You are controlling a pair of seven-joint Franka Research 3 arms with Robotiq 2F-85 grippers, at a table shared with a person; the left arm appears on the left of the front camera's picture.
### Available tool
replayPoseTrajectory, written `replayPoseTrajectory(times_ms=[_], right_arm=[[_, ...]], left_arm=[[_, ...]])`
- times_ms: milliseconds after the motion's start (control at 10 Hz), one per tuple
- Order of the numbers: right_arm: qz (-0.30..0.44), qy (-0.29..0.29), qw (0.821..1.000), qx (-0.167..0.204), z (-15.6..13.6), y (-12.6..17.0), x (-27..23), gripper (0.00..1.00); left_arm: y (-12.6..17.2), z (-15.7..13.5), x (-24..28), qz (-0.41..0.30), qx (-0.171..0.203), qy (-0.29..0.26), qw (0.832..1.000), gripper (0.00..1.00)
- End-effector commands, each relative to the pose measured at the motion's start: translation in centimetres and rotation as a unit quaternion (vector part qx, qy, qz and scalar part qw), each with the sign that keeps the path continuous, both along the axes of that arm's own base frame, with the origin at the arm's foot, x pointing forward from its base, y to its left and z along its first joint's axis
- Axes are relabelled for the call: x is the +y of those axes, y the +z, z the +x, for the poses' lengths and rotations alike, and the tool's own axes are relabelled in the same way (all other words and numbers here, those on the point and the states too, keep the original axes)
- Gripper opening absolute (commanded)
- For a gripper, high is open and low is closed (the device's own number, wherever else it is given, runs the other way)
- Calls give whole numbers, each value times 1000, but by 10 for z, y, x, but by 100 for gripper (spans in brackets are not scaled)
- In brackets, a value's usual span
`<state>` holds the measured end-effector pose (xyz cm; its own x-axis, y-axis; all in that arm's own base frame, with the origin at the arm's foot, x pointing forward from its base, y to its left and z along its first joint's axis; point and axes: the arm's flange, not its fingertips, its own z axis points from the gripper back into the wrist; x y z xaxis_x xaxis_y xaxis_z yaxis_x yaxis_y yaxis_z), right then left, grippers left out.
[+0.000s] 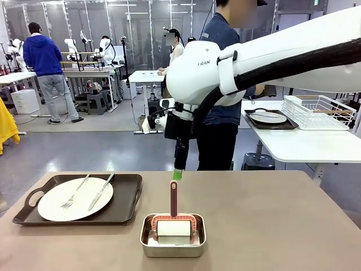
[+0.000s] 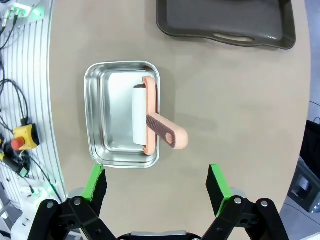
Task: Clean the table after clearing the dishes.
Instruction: When the left (or right) Handle tray is removed, use the left hand (or right hand) to clean the left (or right) side of the table with the Lint Roller.
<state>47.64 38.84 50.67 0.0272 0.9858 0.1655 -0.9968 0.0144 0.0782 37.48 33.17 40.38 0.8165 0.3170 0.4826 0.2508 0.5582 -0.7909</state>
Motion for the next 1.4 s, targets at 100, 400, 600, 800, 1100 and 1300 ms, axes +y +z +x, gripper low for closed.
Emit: replayPoseTrajectory(times_ms=[100,400,600,800,1100,1300], right_arm=[[-24,35,998,40,34,-7,22,100],[-17,31,998,59,42,-42,32,100],[-42,41,995,76,42,-65,44,100],[-50,50,994,80,37,-81,46,100],[-59,58,993,80,32,-93,37,100],[-60,66,992,90,32,-102,29,100]], left_arm=[[0,-3,1,-1,-11,-3,1000,100],[0,-3,1,-1,-11,-3,1000,100],[0,-3,1,-1,-11,-3,1000,100],[0,-3,1,-1,-11,-3,1000,100],[0,-3,1,-1,-11,-3,1000,100],[0,-3,1,-1,-11,-3,1000,100]])
